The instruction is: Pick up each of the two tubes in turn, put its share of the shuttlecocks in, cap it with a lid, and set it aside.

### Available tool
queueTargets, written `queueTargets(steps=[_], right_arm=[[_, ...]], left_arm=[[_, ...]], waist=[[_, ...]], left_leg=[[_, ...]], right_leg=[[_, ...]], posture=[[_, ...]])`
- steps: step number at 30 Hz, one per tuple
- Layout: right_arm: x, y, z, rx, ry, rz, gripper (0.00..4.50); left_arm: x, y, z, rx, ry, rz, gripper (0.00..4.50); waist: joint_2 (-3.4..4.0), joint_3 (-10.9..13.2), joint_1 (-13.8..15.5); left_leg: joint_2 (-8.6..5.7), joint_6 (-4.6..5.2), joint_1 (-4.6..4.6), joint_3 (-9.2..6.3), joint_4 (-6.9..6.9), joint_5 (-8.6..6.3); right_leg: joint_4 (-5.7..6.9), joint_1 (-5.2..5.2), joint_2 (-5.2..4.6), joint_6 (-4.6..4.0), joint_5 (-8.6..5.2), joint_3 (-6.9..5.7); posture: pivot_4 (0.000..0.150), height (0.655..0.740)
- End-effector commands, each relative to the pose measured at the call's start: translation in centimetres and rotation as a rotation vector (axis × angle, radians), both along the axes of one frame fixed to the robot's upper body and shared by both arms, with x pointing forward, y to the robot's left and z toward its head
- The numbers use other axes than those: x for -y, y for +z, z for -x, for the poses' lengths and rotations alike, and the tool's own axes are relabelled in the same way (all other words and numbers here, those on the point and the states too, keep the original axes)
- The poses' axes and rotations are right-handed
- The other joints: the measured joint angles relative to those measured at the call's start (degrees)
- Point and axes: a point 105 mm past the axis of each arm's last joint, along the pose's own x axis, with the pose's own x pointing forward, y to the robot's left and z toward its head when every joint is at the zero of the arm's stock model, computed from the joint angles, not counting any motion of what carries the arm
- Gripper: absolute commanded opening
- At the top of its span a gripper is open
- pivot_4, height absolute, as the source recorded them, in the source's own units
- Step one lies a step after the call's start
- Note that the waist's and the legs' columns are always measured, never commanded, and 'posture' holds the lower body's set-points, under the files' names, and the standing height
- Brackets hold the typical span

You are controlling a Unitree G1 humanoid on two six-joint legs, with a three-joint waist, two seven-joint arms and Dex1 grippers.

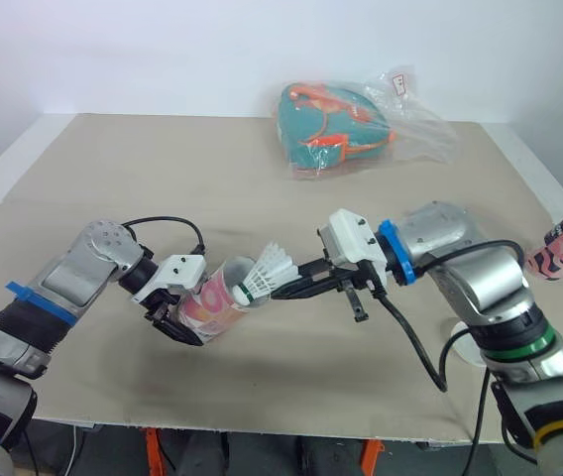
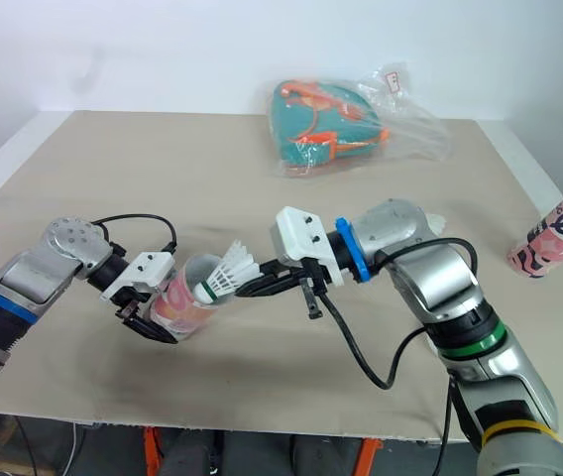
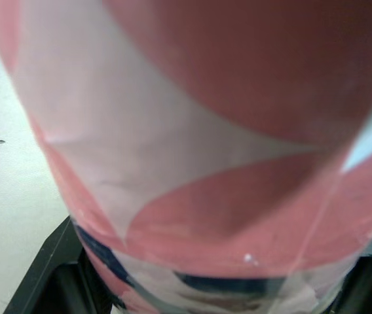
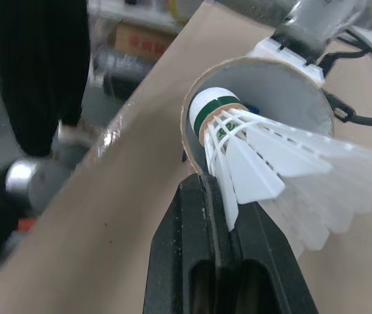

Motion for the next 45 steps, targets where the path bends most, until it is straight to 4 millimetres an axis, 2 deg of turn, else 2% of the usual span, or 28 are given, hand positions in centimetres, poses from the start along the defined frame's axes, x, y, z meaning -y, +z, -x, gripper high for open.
queueTargets(steps=[1,4,5,6,7,11,15,18,21,22,26,30,32,34,38,45], right_arm=[[-0.4,0.8,-0.1,0.044,0.025,-0.009,0.06],[-0.7,1.4,0.2,0.021,0.045,-0.026,0.06],[-0.4,1.6,0.7,0.016,0.074,-0.025,0.66],[-0.2,1.8,0.9,0.029,0.085,-0.025,0.82],[0.0,1.9,1.0,0.039,0.084,-0.024,1.28],[0.9,2.6,1.6,0.032,0.078,-0.035,3.28],[2.4,3.4,1.2,0.014,-0.008,-0.076,3.28],[5.2,3.5,-0.8,-0.002,-0.195,-0.11,3.28],[10.5,1.9,-4.1,-0.021,-0.526,-0.128,3.28],[12.8,1.1,-5.1,-0.038,-0.649,-0.14,3.28],[20.5,-1.2,-6.8,-0.07,-1.023,-0.218,3.28],[24.8,-2.2,-7.8,-0.064,-1.234,-0.305,3.28],[25.8,-2.8,-8.1,-0.07,-1.289,-0.322,3.28],[25.9,-3.1,-8.4,-0.075,-1.31,-0.343,3.28],[25.0,-4.3,-9.1,-0.102,-1.315,-0.344,3.28],[24.8,-5.3,-11.3,-0.093,-1.397,-0.312,3.28]], left_arm=[[0.0,-0.4,0.2,-0.005,0.006,-0.007,3.07],[-0.1,-0.5,0.3,-0.005,0.009,-0.006,3.07],[-0.1,-0.5,0.3,-0.005,0.009,-0.005,3.07],[-0.1,-0.5,0.3,-0.005,0.01,-0.005,3.07],[0.0,-0.5,0.3,-0.005,0.01,-0.005,3.07],[0.0,-0.5,0.3,-0.005,0.008,-0.002,3.07],[0.2,-0.5,0.4,-0.005,0.006,-0.001,3.07],[0.2,-0.4,0.4,-0.004,0.007,0.001,3.07],[0.2,-0.4,0.5,-0.004,0.012,0.002,3.07],[0.1,-0.5,0.5,-0.006,0.013,0.002,3.07],[0.0,-0.6,0.6,-0.008,0.016,0.001,3.07],[0.1,-0.6,0.5,-0.002,0.008,0.001,3.07],[0.2,-0.6,0.4,0.002,0.004,0.004,3.07],[0.3,-0.6,0.3,0.006,0.001,0.005,3.07],[0.5,-0.7,0.2,0.008,-0.002,0.01,3.07],[0.4,-0.7,0.2,0.007,0.008,0.01,3.07]], waist=[[0.0,0.0,0.02],[0.0,0.0,-0.04],[0.0,0.0,-0.03],[0.0,0.0,0.0],[0.0,0.0,0.02],[0.0,0.0,0.03],[0.0,0.0,0.03],[-0.01,0.0,0.17],[-0.04,-0.01,0.47],[-0.06,-0.02,0.58],[-0.01,-0.03,0.66],[0.06,-0.04,0.35],[0.06,-0.04,0.1],[0.06,-0.04,-0.08],[0.09,-0.05,-0.05],[0.1,-0.05,0.01]], left_leg=[[0.0,0.0,0.0,0.0,0.0,0.0],[0.0,0.0,0.0,0.03,0.0,0.0],[0.0,0.0,0.0,0.02,0.0,0.0],[0.0,0.0,0.0,0.01,0.0,0.0],[0.0,0.0,0.0,0.0,-0.01,0.0],[-0.01,0.0,-0.01,0.02,-0.01,0.0],[-0.01,0.0,0.0,0.01,-0.01,0.0],[-0.02,0.0,0.0,0.02,0.0,0.0],[-0.05,0.0,-0.01,0.05,0.0,0.0],[-0.06,0.0,-0.01,0.05,0.0,0.0],[-0.09,0.03,-0.01,0.1,-0.05,-0.02],[-0.1,0.04,0.02,0.15,-0.07,-0.03],[-0.1,0.04,0.06,0.16,-0.06,-0.03],[-0.11,0.04,0.1,0.16,-0.04,-0.03],[-0.15,0.04,0.13,0.14,-0.01,-0.02],[-0.2,0.03,0.14,0.14,0.05,-0.02]], right_leg=[[0.0,0.0,0.0,0.0,0.0,0.0],[0.0,0.0,-0.01,-0.03,0.02,0.03],[0.01,-0.01,-0.01,-0.04,0.02,0.03],[0.02,-0.01,0.0,-0.07,0.02,0.02],[0.02,0.0,0.0,-0.07,0.02,0.01],[0.02,0.0,-0.02,-0.06,0.01,0.02],[0.02,0.0,-0.02,-0.06,0.0,0.01],[0.02,0.02,-0.04,-0.06,0.01,0.01],[0.01,0.04,-0.09,-0.07,0.0,0.02],[0.0,0.04,-0.1,-0.08,0.01,0.02],[0.0,0.0,-0.1,-0.18,0.03,0.08],[0.0,-0.01,-0.1,-0.24,0.11,0.15],[0.0,0.03,-0.1,-0.21,0.11,0.16],[0.0,0.09,-0.1,-0.12,0.08,0.16],[0.0,0.16,-0.11,0.06,0.02,0.17],[-0.01,0.2,-0.15,0.09,0.05,0.21]], posture=[[0.15,0.74],[0.15,0.74],[0.15,0.74],[0.15,0.74],[0.15,0.74],[0.15,0.74],[0.15,0.74],[0.15,0.74],[0.15,0.74],[0.15,0.74],[0.15,0.74],[0.15,0.74],[0.15,0.74],[0.15,0.74],[0.15,0.74],[0.15,0.74]])
